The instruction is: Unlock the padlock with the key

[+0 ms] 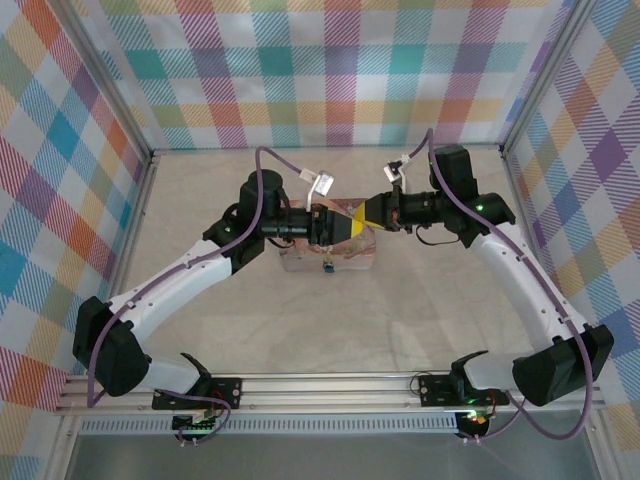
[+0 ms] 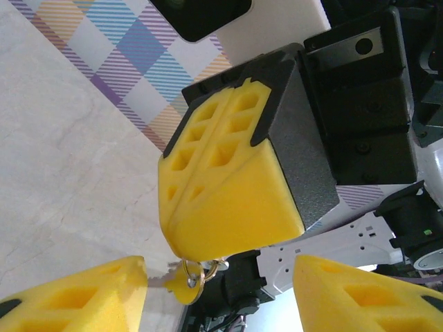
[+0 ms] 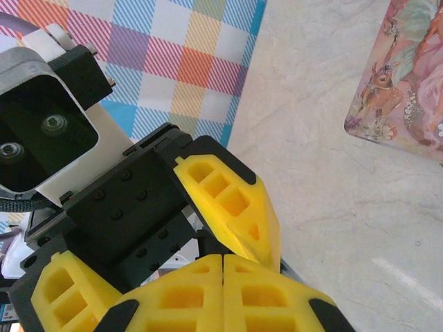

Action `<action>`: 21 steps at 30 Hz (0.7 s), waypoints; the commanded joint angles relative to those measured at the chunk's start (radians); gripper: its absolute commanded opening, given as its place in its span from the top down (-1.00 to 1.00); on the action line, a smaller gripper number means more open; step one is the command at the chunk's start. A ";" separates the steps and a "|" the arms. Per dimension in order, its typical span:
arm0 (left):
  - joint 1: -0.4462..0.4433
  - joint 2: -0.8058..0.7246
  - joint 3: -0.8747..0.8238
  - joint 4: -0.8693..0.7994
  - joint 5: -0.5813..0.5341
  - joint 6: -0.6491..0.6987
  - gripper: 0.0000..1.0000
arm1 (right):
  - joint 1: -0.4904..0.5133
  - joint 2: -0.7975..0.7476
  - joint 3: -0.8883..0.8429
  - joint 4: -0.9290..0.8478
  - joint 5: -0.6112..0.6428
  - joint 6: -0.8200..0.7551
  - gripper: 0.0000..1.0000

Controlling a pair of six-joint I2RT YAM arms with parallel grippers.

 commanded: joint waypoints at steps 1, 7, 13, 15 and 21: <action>-0.014 -0.028 0.030 0.033 0.023 0.012 -0.10 | 0.006 -0.003 -0.009 0.024 -0.019 0.011 1.00; -0.022 -0.025 0.030 0.033 0.019 0.013 -0.02 | 0.006 -0.004 -0.012 0.034 -0.020 0.020 1.00; -0.022 -0.038 0.021 0.013 0.005 0.030 0.23 | 0.006 -0.006 -0.017 0.038 -0.020 0.025 1.00; -0.022 -0.044 0.019 0.005 -0.003 0.035 0.30 | 0.006 -0.007 -0.017 0.038 -0.020 0.026 1.00; -0.021 -0.056 0.013 -0.028 -0.023 0.058 0.55 | 0.006 -0.013 -0.023 0.039 -0.017 0.026 1.00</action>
